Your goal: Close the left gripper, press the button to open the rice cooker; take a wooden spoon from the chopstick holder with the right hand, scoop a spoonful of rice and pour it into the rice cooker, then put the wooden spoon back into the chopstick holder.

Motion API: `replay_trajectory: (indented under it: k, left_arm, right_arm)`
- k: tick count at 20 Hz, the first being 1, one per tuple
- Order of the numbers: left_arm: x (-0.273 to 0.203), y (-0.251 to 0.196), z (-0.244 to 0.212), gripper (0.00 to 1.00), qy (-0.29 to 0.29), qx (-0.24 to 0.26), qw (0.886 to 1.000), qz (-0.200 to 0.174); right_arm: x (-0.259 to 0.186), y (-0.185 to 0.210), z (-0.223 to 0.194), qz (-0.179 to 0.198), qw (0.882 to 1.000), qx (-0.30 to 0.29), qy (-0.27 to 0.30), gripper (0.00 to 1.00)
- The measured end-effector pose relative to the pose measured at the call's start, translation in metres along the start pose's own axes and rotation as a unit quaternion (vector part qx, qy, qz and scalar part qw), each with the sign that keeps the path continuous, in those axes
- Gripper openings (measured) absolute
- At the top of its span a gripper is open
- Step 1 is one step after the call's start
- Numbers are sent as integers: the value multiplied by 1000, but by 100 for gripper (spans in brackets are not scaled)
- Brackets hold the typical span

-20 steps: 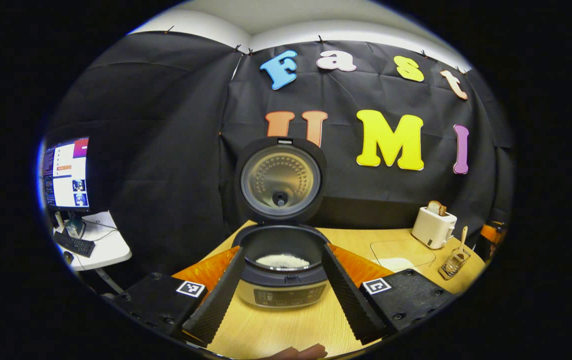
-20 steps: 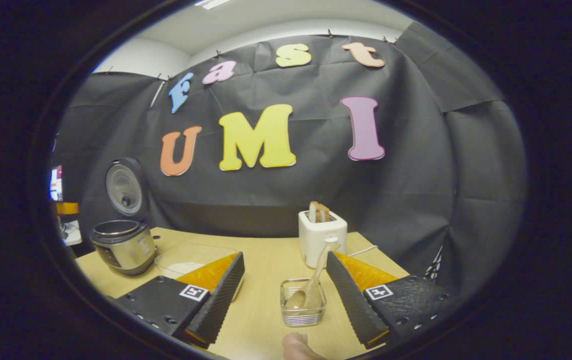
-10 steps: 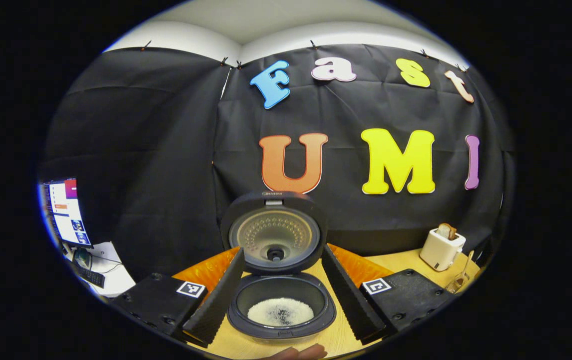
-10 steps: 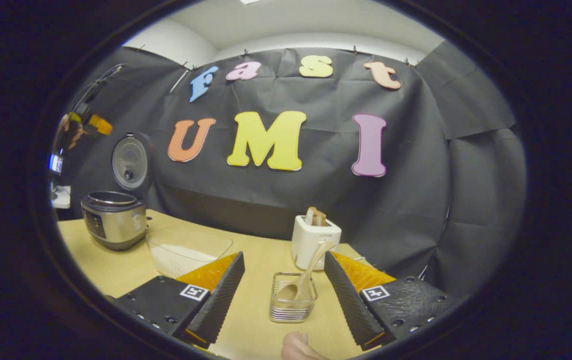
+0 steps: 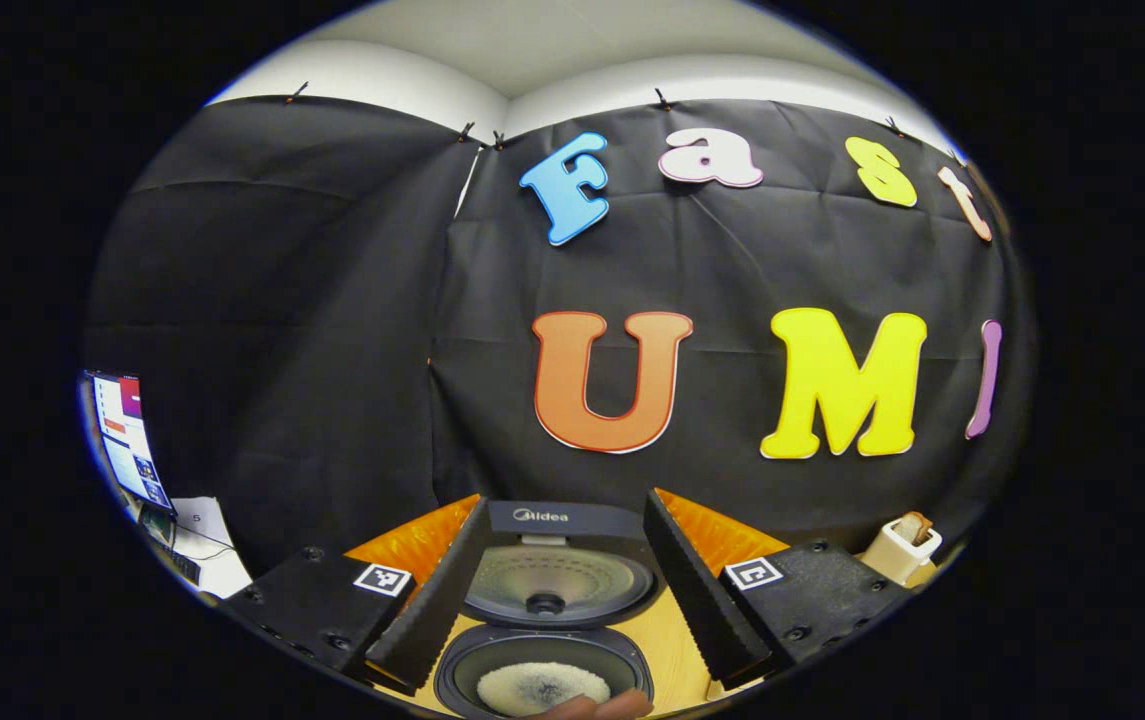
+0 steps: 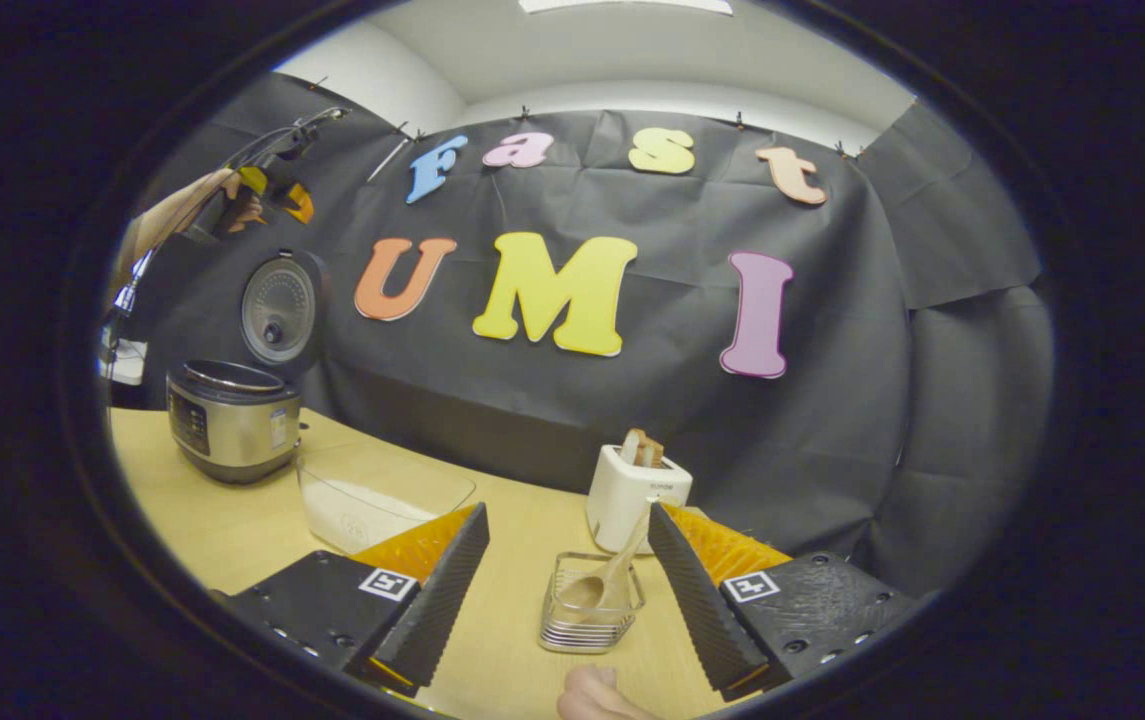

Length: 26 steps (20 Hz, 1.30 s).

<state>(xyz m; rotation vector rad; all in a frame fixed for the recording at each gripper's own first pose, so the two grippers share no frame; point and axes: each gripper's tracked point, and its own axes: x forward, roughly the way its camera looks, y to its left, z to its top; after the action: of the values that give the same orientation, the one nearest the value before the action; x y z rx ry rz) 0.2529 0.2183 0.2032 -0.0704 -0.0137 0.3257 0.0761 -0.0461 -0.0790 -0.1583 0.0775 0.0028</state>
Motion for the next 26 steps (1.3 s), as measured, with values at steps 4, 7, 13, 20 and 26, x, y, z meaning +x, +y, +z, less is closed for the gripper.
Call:
replay_trajectory:
  k: [4, 7, 13, 20, 26]
  left_arm:
    - [44, 7, 19, 98, -24, 20, 999, 15]
    - [76, 2, 15, 98, -16, 12, 1000, -3]
    - [104, 3, -14, 98, 30, 1, 1000, -4]
    - [104, 2, -28, 95, 51, 28, 998, -2]
    - [94, 2, -14, 95, 34, 17, 999, -9]
  right_arm:
    - [-2, 2, 3, 6, 1000, -2, -22, 95]
    - [0, 3, -1, 10, 1000, 0, -23, 97]
    - [8, 8, -13, 23, 1000, 14, -9, 97]
    - [19, 4, -15, 33, 999, 17, -8, 97]
    - [12, 9, -6, 38, 999, 11, -16, 95]
